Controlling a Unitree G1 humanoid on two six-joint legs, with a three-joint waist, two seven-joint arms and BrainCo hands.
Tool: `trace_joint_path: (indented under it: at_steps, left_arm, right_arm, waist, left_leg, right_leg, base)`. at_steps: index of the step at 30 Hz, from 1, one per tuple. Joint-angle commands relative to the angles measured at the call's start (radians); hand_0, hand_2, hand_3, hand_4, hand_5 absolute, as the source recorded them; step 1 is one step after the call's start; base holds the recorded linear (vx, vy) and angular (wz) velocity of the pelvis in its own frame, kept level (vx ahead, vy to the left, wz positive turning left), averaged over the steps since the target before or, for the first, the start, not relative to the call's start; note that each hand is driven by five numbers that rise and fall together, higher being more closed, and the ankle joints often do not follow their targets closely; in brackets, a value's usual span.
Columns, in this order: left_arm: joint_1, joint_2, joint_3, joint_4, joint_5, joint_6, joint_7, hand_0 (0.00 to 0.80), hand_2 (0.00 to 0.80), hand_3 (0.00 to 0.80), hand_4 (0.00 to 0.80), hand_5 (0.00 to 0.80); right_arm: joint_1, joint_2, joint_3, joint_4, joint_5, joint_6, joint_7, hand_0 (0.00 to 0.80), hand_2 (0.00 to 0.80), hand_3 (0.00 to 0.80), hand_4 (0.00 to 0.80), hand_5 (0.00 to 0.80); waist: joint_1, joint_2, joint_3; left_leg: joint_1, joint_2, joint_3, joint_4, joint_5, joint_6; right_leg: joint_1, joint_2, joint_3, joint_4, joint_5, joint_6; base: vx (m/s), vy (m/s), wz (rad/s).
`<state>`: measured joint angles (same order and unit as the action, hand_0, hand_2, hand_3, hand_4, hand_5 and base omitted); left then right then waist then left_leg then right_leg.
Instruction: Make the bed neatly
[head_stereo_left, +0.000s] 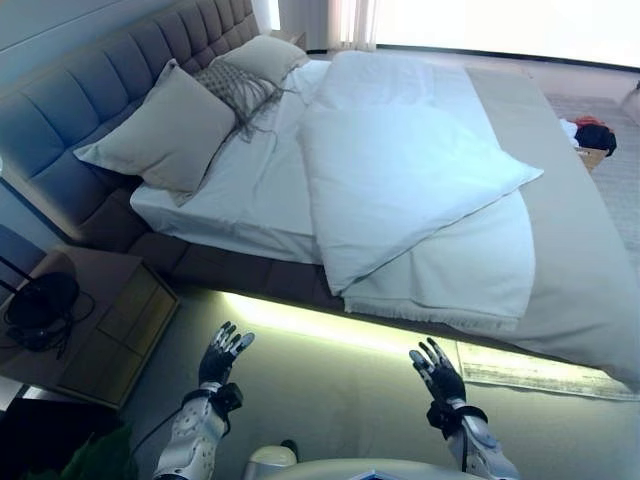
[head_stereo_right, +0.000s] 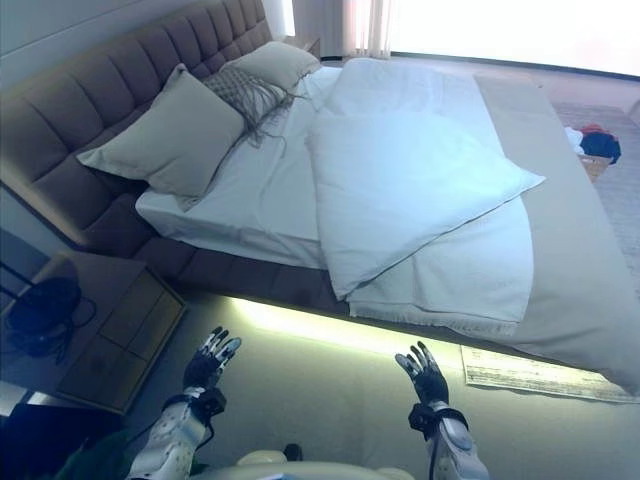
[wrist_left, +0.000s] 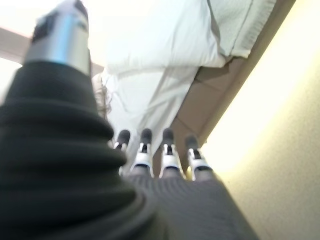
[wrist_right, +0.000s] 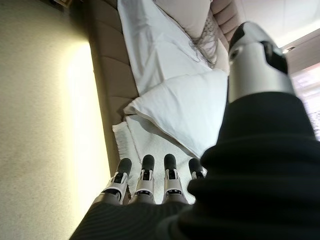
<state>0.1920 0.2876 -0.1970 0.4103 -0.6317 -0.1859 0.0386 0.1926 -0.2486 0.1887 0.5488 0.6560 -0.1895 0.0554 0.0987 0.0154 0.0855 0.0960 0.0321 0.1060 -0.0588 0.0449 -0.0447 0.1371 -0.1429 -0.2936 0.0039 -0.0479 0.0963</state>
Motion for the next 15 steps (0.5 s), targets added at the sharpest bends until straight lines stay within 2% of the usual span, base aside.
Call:
trace_joint_path:
  at_steps: [1, 4, 8, 15]
  left_arm:
    - [-0.054, 0.042, 0.005, -0.066, 0.057, -0.026, 0.005, 0.0, 0.0, 0.0, 0.0, 0.0]
    - [-0.062, 0.048, -0.003, -0.061, 0.05, -0.037, 0.011, 0.0, 0.0, 0.0, 0.0, 0.0]
    - [-0.008, 0.049, 0.025, -0.063, 0.065, -0.041, -0.03, 0.0, 0.0, 0.0, 0.0, 0.0]
    - [-0.013, 0.054, 0.018, -0.055, 0.023, -0.072, -0.051, 0.0, 0.0, 0.0, 0.0, 0.0]
  right_arm:
    - [-0.052, 0.001, 0.008, -0.072, 0.011, -0.029, -0.005, 0.0, 0.0, 0.0, 0.0, 0.0]
    - [-0.057, 0.014, -0.004, -0.066, 0.037, -0.021, -0.003, 0.0, 0.0, 0.0, 0.0, 0.0]
    - [0.005, 0.028, 0.002, -0.115, -0.009, -0.016, 0.015, 0.0, 0.0, 0.0, 0.0, 0.0]
    - [0.016, -0.018, -0.023, -0.113, 0.02, -0.015, 0.028, 0.0, 0.0, 0.0, 0.0, 0.0]
  waist:
    - [0.005, -0.033, 0.01]
    - [-0.003, -0.023, 0.008]
    - [-0.015, -0.027, 0.0]
    - [-0.044, -0.019, -0.006]
  left_leg:
    - [-0.013, -0.005, 0.002, 0.038, -0.022, 0.014]
    - [0.008, -0.004, 0.001, 0.006, -0.014, 0.013]
    - [0.011, -0.002, 0.011, 0.016, -0.024, 0.013]
    - [0.004, -0.008, 0.03, -0.003, -0.022, 0.02]
  right_leg:
    - [-0.021, -0.008, 0.011, -0.041, 0.109, 0.009]
    - [-0.013, -0.013, 0.007, -0.043, 0.108, 0.016]
    - [-0.019, -0.025, 0.014, -0.023, 0.098, 0.02]
    - [-0.039, -0.019, 0.021, -0.033, 0.105, 0.019]
  base:
    - [-0.001, 0.057, 0.0]
    - [0.033, 0.09, 0.0]
    - [0.076, 0.054, 0.01]
    - [0.022, 0.044, 0.01]
